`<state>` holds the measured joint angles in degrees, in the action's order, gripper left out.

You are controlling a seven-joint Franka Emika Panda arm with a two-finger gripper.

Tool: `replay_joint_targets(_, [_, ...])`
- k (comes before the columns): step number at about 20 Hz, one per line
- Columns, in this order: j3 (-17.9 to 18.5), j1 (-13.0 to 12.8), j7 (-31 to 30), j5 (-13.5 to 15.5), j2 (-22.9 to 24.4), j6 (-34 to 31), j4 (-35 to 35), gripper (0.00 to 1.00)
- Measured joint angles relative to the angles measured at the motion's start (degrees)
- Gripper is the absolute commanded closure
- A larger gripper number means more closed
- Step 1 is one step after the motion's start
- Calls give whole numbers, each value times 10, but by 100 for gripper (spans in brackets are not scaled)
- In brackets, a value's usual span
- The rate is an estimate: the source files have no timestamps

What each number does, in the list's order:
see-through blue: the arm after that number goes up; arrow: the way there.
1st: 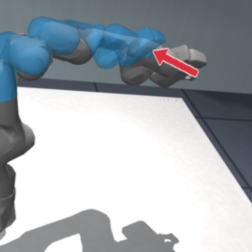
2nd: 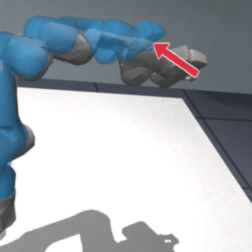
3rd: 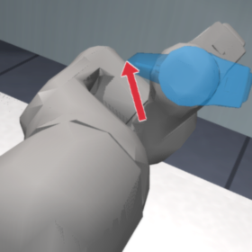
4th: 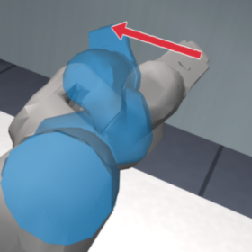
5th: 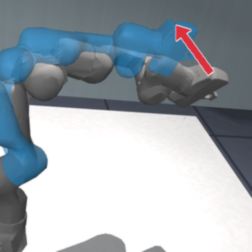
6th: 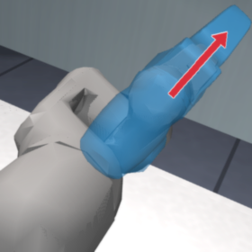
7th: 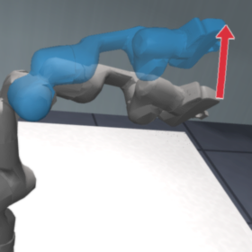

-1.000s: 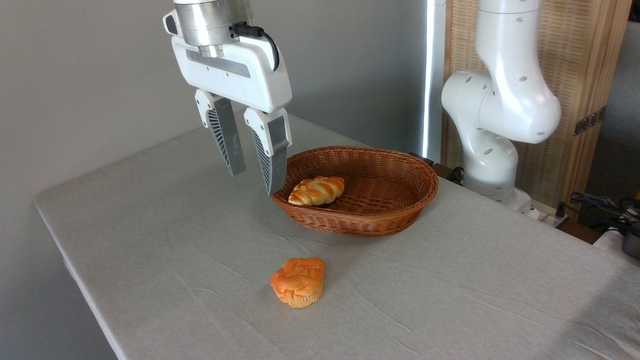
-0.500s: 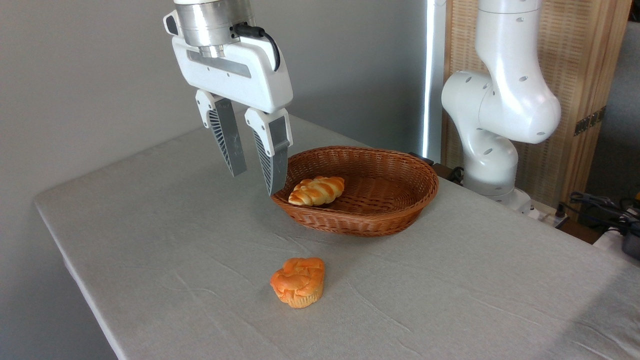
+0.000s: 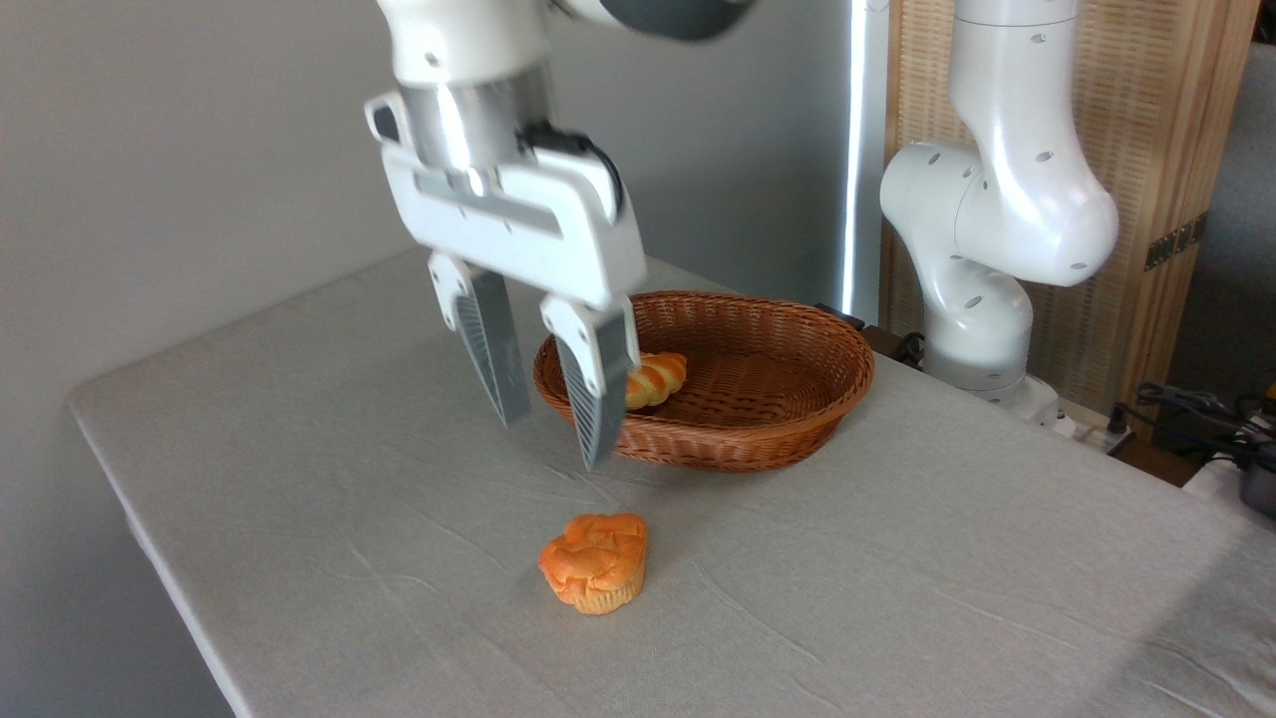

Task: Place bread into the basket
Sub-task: 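Move the open gripper down over the orange bread roll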

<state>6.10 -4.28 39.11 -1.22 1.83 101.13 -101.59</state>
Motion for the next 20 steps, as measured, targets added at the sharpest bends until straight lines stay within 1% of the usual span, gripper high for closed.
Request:
replay_joint_targets(2, [11, 1, 6, 0, 2, 27, -39, 0])
replay_joint_targets(7, [8, -4, 6, 3, 3, 79, -117, 0])
replay_joint_targets(13, [6, -13, 5, 36, 4, 121, -155, 0])
replay_joint_targets(17, [6, -13, 5, 37, 6, 130, -173, 0])
replay_joint_targets(19, [6, -13, 5, 42, 6, 152, -185, 0])
replay_joint_targets(20, [6, -13, 4, 48, 6, 162, -191, 0])
